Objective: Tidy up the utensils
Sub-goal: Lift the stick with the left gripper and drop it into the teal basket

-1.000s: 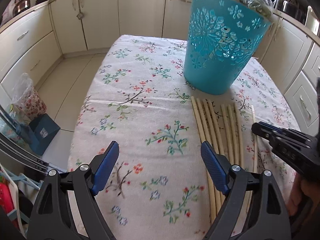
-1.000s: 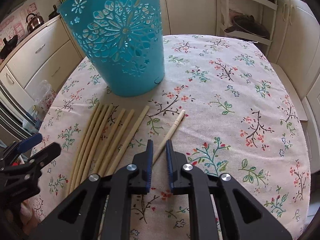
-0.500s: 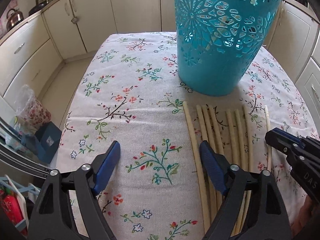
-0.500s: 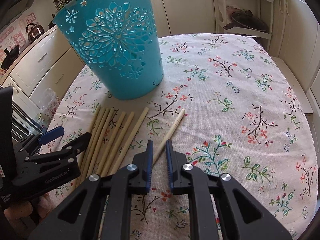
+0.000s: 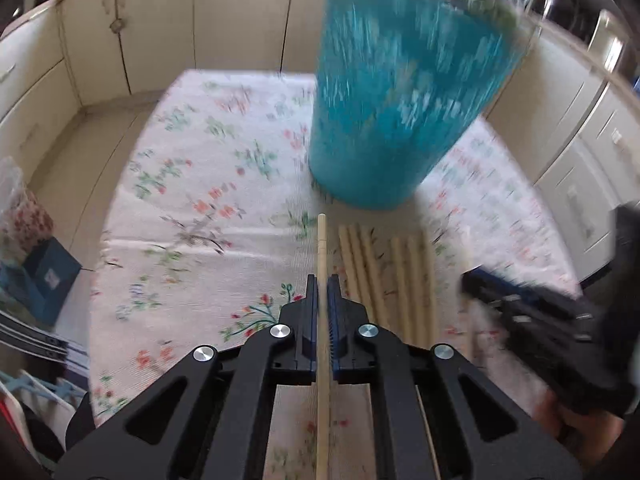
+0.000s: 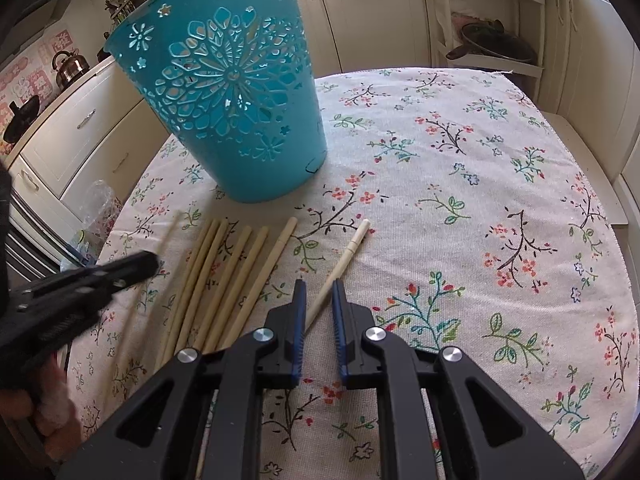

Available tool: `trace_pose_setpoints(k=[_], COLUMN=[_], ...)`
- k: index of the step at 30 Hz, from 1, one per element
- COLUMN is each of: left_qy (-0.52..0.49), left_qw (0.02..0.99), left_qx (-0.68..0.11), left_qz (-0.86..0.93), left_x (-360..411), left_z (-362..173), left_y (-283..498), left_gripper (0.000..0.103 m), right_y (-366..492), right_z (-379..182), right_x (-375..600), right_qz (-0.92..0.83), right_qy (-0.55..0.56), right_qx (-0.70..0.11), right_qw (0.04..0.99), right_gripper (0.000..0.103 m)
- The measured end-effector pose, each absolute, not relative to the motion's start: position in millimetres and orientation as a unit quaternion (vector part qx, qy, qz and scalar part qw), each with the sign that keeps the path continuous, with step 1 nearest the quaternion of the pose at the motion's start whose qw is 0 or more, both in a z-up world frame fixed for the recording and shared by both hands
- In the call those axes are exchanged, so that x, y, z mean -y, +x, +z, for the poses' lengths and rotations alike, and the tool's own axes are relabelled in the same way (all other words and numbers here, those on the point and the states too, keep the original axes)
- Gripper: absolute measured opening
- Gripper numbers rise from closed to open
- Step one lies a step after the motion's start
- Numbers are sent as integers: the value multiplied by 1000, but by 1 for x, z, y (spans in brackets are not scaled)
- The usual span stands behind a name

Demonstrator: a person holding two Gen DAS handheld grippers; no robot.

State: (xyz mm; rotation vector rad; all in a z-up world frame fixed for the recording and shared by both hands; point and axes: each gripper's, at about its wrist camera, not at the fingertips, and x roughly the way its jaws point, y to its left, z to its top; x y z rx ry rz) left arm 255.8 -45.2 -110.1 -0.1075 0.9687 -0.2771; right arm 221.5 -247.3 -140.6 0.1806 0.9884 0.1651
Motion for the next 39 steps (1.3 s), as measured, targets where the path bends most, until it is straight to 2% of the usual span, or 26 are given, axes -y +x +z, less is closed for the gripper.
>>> trace_pose_setpoints(k=[10,16,22,27,39], left_qy=[-123,-123,-136,-134,-126], left_qw=[933,954,967,969,966], left_qx=[-271,-197,-153,-163,-190], left_qz=[-202,-190,-149,-125,-119], left_x=[30,60,79,88,83], left_z=[38,80,83,61,17], left_y=[247,292,344,373,367], left_gripper=[5,5,5,5,5], right_y=[221,221,222,222,225], right_z=[-141,-142,-142,-142,-143], right_x=[252,253,253,253,250], right_qz=[81,83,84,84,86], right_qy=[98,103,105,106,103], right_qx=[-473,-472,-472,-472,-471], right_qw=[872,871,871,871,872], right_gripper=[14,14,14,15,20])
